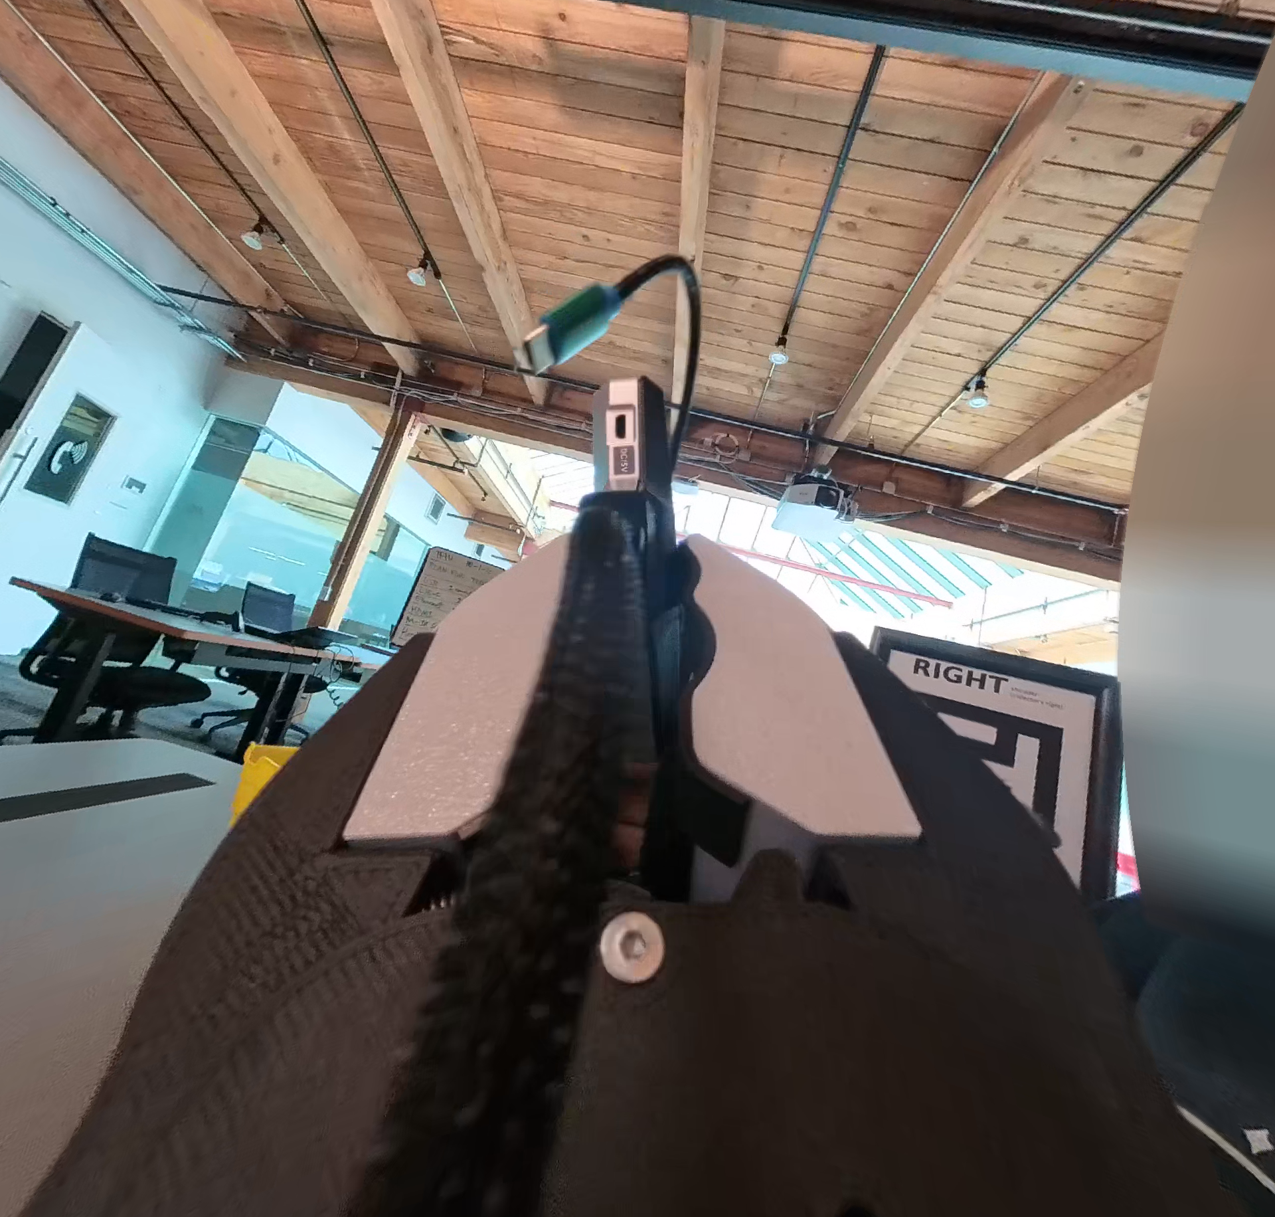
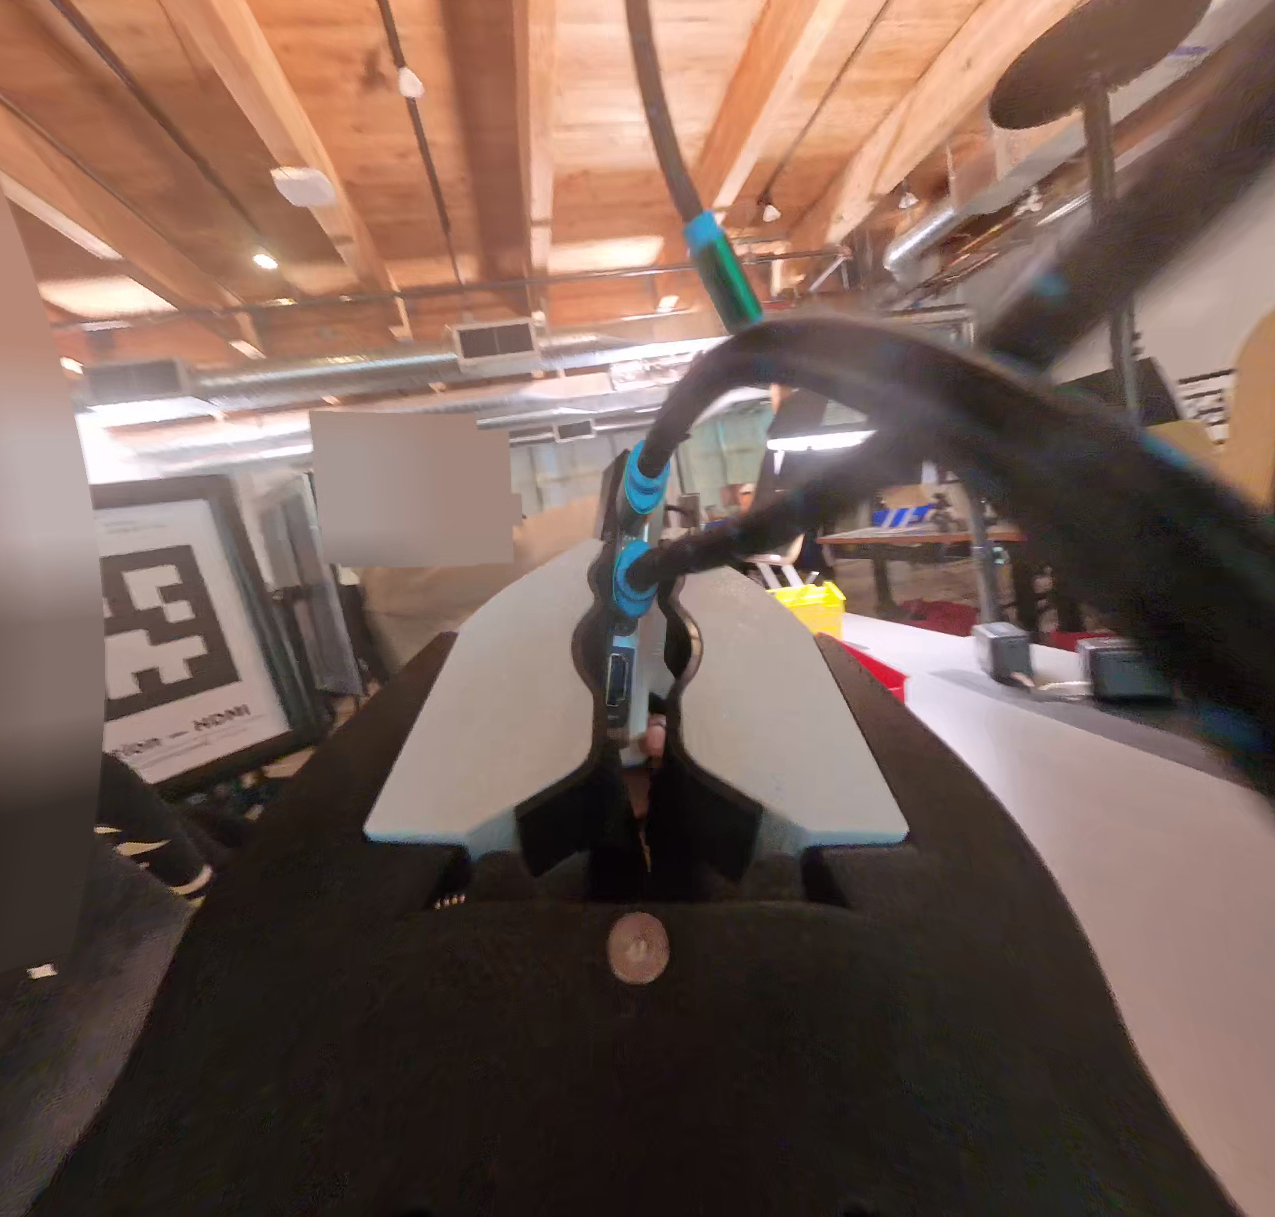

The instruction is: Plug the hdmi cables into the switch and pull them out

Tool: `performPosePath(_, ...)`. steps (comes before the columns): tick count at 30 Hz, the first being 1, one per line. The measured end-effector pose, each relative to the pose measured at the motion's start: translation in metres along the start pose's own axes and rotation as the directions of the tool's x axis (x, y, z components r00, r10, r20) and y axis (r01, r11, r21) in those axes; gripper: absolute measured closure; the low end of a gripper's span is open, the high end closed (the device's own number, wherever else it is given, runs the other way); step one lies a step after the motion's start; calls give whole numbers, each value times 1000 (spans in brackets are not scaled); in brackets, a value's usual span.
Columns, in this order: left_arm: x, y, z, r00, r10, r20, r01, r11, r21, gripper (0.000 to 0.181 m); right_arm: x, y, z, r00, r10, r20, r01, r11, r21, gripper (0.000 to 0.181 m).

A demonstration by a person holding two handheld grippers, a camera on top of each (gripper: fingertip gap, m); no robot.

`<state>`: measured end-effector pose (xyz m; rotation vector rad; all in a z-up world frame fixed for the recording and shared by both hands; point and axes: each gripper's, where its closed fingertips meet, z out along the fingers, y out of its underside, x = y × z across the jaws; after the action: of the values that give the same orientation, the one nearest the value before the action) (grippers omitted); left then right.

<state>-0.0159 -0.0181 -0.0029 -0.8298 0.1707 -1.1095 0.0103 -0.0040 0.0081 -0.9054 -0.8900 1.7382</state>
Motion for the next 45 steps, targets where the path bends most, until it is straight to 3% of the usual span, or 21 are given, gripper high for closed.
performPosePath(4, -1, 4, 2, 1000, 1, -8, -1, 1000, -23, 144, -3, 6, 4, 999, -34, 3, 34, 999, -13, 170)
performPosePath(6, -1, -1, 1, 1000, 10, -3, -10, 1000, 20, 154, -6, 7, 6, 1000, -24, 18, 24, 1000, -2, 169)
performPosePath(12, -11, -15, -5, 997, -67, 30, 61, 984, 169, 157, 4, 17, 11, 997, 77, 10, -78, 994, 82, 169)
performPosePath(15, -13, -8, -3, 998, -38, 55, 32, 994, 104, 157, 7, 16, 10, 993, 119, 25, -121, 987, 104, 170)
performPosePath(18, -9, 15, 4, 999, 12, 46, -8, 996, -85, 157, 6, 5, 5, 996, 87, 29, -91, 984, 156, 170)
performPosePath(25, -3, -1, 1, 1000, 24, 19, -26, 995, 99, 155, -2, 12, 11, 996, 81, 47, -86, 987, 136, 170)
performPosePath(29, -11, -8, -6, 996, -75, 40, 67, 981, 181, 157, 5, 22, 14, 994, 113, -3, -111, 983, 143, 170)
performPosePath(34, -13, -6, -9, 996, -72, 45, 63, 981, 186, 158, 2, 41, 21, 991, 132, 1, -131, 984, 124, 169)
performPosePath(39, -1, -13, -13, 1000, -16, 20, 11, 971, 237, 158, -5, 25, 11, 992, 118, 55, -129, 948, 292, 170)
performPosePath(45, 6, -15, -13, 1000, -2, -12, 5, 972, 236, 158, -13, 23, 12, 995, 75, 59, -90, 950, 298, 170)
